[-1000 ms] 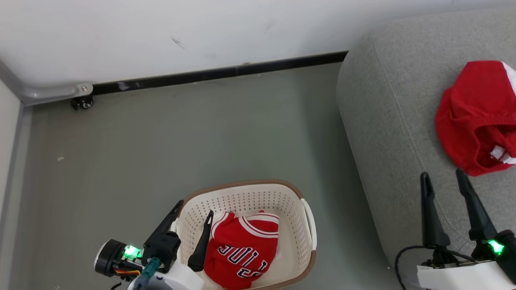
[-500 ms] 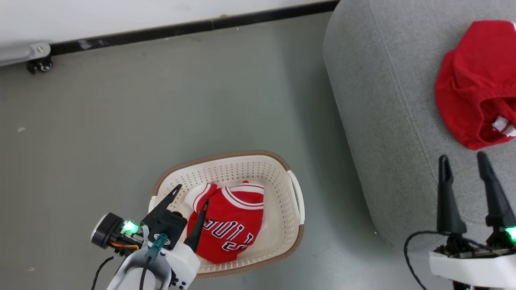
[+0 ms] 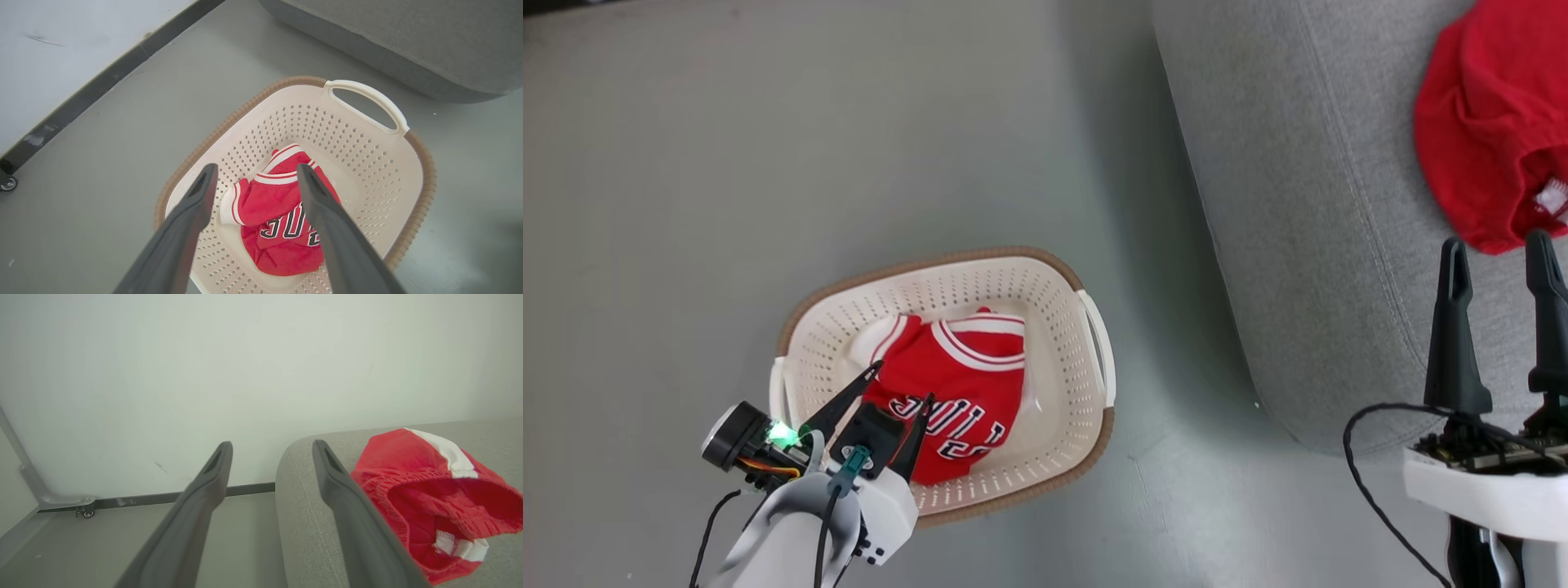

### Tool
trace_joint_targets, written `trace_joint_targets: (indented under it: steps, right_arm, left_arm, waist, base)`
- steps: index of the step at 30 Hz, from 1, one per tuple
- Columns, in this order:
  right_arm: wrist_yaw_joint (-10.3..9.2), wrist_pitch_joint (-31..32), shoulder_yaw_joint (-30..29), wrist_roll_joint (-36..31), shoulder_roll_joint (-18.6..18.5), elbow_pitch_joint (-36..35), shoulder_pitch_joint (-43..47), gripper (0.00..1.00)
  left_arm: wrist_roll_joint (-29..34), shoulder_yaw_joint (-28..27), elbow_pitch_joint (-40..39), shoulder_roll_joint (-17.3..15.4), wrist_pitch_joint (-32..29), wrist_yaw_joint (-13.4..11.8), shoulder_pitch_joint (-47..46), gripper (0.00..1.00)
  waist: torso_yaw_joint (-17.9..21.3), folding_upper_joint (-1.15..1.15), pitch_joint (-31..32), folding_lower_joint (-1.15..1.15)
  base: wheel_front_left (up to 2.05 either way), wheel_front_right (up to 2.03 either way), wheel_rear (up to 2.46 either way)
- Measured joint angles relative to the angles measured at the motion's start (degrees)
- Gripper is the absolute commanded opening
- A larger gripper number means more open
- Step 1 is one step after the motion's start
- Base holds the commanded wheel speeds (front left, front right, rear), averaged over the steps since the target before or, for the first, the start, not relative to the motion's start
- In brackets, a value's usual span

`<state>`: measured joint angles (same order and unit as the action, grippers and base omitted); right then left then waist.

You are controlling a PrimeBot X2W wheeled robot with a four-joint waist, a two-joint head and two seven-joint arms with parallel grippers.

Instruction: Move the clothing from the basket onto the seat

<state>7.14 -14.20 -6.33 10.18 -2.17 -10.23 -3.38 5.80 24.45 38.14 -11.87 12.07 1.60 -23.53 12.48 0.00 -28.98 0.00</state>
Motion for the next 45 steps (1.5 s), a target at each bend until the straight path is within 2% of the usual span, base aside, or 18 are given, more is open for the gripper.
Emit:
trace_joint_targets:
  steps: [23,38,45]
  right_arm:
    - [0.00,-0.1,0.8,2.1,0.0,-2.6,-7.8,1.00]
    - [0.00,-0.1,0.0,4.2,0.0,-3.1,-11.1,1.00]
    - [0.00,-0.1,0.6,5.1,0.0,-3.2,-12.2,1.00]
  left_arm:
    - [6.4,4.6,8.5,-0.3,-0.6,0.0,-10.3,1.00]
    - [11.6,8.3,15.6,-3.9,-3.1,0.8,-15.5,1.00]
    - [13.2,9.1,17.6,-4.1,-3.7,0.7,-18.0,1.00]
  waist:
    - [3.2,0.00,-12.1,0.00]
    - [5.9,0.00,-18.2,0.00]
    - [7.1,0.00,-20.5,0.00]
  base:
    - [0.00,0.00,0.00]
    - [0.00,0.00,0.00]
    - [0.00,0.00,0.00]
